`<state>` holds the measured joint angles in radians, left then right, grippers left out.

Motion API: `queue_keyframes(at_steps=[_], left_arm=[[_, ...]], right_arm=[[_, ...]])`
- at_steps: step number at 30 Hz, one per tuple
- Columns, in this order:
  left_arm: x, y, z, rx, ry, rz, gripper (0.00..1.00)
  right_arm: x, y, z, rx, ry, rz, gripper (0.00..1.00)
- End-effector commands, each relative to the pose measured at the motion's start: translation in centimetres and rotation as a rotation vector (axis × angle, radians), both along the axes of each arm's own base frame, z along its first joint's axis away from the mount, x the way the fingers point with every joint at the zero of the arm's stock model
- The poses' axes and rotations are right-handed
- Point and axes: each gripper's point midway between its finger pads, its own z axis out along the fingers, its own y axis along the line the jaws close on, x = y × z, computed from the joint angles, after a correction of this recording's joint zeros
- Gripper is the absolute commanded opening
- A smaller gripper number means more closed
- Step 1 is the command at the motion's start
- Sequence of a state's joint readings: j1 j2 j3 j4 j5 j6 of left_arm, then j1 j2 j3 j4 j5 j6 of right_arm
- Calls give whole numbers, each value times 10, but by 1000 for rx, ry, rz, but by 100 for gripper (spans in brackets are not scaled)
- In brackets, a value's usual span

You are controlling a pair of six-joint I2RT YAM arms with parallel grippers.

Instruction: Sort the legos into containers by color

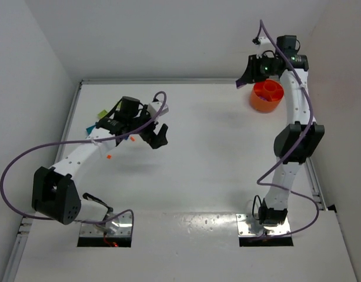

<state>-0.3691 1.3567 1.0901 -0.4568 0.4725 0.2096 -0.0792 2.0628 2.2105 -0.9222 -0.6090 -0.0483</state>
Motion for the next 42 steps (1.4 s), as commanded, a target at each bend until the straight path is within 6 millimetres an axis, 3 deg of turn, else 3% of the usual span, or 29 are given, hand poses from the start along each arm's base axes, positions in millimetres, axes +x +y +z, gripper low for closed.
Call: queue_keyframes(at_steps=[1, 12, 21, 28, 34, 42], left_arm=[[6, -10, 13, -49, -29, -57, 100], [13, -7, 9, -52, -19, -47, 100], [20, -7, 11, -61, -17, -15, 100], [22, -5, 7, -50, -21, -1, 100], [21, -2, 3, -52, -9, 2, 100], [21, -2, 0, -48, 1, 2, 100]], right_arm=[[-2, -43, -52, -195, 123, -39, 8], [29, -105, -65, -274, 96, -281, 8], [39, -129, -68, -266, 97, -495, 7], [50, -135, -66, -263, 73, -545, 7], [53, -126, -58, -305, 12, -385, 9], [50, -133, -68, -428, -3, -256, 9]])
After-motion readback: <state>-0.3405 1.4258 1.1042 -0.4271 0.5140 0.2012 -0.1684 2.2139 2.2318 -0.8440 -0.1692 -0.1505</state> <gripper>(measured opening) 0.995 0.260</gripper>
